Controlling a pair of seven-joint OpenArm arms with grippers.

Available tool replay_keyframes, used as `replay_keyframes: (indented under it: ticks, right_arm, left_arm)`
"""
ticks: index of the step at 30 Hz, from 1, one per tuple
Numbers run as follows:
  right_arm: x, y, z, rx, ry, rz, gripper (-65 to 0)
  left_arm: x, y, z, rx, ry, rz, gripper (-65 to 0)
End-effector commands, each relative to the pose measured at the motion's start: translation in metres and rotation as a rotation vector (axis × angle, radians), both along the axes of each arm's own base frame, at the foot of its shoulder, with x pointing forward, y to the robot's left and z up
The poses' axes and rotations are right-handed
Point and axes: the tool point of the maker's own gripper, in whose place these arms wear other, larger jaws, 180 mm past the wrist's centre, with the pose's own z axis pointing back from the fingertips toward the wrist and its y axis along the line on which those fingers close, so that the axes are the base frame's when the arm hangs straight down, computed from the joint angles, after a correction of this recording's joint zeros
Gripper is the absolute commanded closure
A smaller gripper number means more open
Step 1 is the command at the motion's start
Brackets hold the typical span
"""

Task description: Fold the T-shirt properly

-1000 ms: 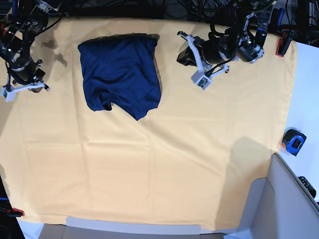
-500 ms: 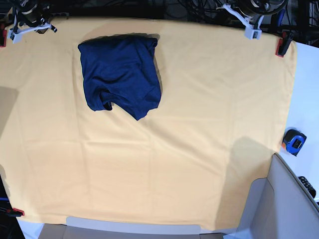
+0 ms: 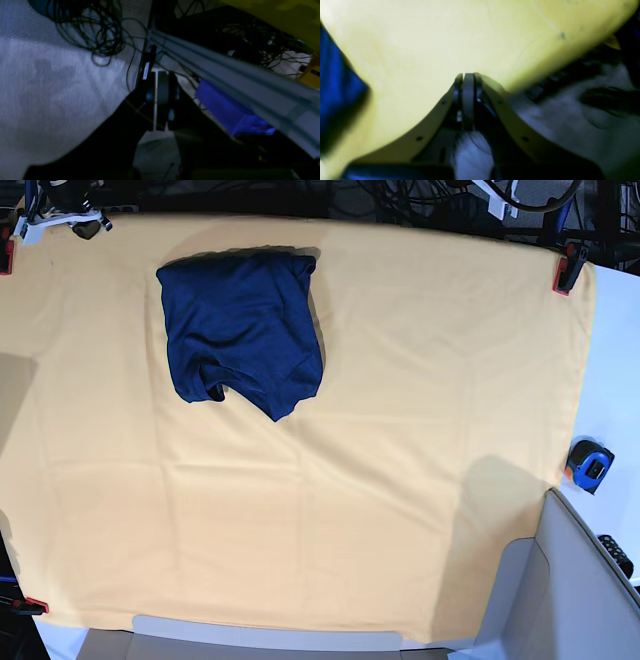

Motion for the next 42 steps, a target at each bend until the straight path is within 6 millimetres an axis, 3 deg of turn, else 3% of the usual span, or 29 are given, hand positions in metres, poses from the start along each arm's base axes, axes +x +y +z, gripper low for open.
replay_keyframes:
  ticks: [1,5,9,10,13,17,21,25,28,34,38,42]
  right_arm:
    - [-0.043,0.016,-0.004,0.042,0.147,-0.013,0.0]
    - [-0.039,0.012,0.02,-0.018,0.123,0.045,0.0]
    - [-0.038,0.004,0.013,-0.03,0.148,0.059,0.0]
    - [-0.045,0.007,0.002,-0.01,0.175,0.041,0.0]
    - [-0.035,0.015,-0.028,0.029,0.205,0.044,0.0]
    - [-0.027,0.043,-0.079,0.076,0.283,0.125,0.0]
    - [-0.019,0.081,-0.14,0.033,0.347,0.427,0.0]
    - [-0.034,0.115,-0.187,-0.002,0.412,0.805,0.0]
    - [-0.051,0.132,-0.209,0.005,0.402,0.945,0.0]
    - [-0.05,0.146,-0.239,0.016,0.367,0.923,0.0]
    - [-0.026,0.149,-0.243,0.017,0.339,0.837,0.0]
    - [0.003,0.143,-0.244,0.029,0.311,0.564,0.0]
  left_arm:
    - [-0.004,0.004,0.004,0.007,-0.004,0.001,0.0]
    - [-0.001,0.003,0.007,0.007,-0.015,-0.005,0.0]
    - [-0.001,0.005,-0.001,0.01,-0.006,0.003,0.0]
    - [0.001,0.008,-0.006,0.014,-0.009,0.018,0.0]
    - [0.003,0.006,-0.031,0.006,-0.004,0.046,0.0]
    - [-0.014,-0.004,-0.079,0.043,0.059,-0.028,0.0]
    - [-0.026,-0.047,-0.112,0.037,0.1,-0.281,0.0]
    - [-0.049,-0.064,-0.137,0.044,0.11,-0.457,0.0]
    - [-0.059,-0.077,-0.151,0.033,0.084,-0.506,0.0]
    - [-0.053,-0.08,-0.177,0.084,0.067,-0.516,0.0]
    - [-0.036,-0.088,-0.179,0.084,0.032,-0.546,0.0]
    - [-0.013,-0.093,-0.18,0.089,0.013,-0.538,0.0]
